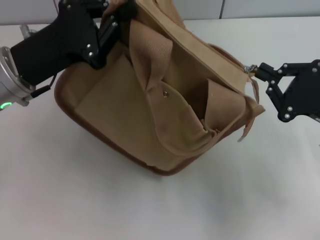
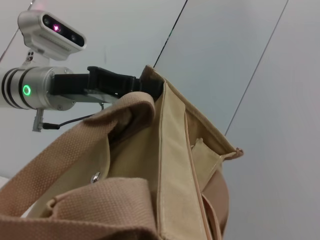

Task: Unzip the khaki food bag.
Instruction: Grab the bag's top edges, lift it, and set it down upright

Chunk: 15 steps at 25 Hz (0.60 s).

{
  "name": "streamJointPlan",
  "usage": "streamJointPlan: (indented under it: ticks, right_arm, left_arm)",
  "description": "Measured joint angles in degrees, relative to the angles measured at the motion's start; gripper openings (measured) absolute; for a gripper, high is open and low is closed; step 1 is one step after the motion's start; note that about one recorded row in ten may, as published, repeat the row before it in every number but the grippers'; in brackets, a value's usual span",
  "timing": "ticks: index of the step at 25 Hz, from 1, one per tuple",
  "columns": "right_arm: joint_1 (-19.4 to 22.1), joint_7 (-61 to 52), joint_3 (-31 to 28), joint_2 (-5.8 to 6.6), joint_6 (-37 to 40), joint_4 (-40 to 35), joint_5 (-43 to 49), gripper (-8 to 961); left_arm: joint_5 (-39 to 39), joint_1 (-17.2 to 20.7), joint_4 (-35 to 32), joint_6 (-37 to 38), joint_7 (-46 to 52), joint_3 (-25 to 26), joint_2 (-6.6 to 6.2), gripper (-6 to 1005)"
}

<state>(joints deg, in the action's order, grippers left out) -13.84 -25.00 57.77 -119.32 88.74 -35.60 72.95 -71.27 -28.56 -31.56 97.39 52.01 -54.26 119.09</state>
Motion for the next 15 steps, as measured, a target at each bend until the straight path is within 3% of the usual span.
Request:
streamJointPlan:
  ticks: [5, 15]
  right_arm:
    - [-0.02, -0.07, -0.23, -0.11, 0.25, 0.01, 0.01, 15]
    - [-0.61, -0.5, -0.24, -0.14, 0.4, 0.13, -0.37, 16]
  left_arm:
    - [0.06, 0.52, 3.08, 0.3, -0.63, -0.05, -0.03, 42]
    - [1.27, 6.6, 3.4, 2.48, -0.93, 0.47, -0.34, 42]
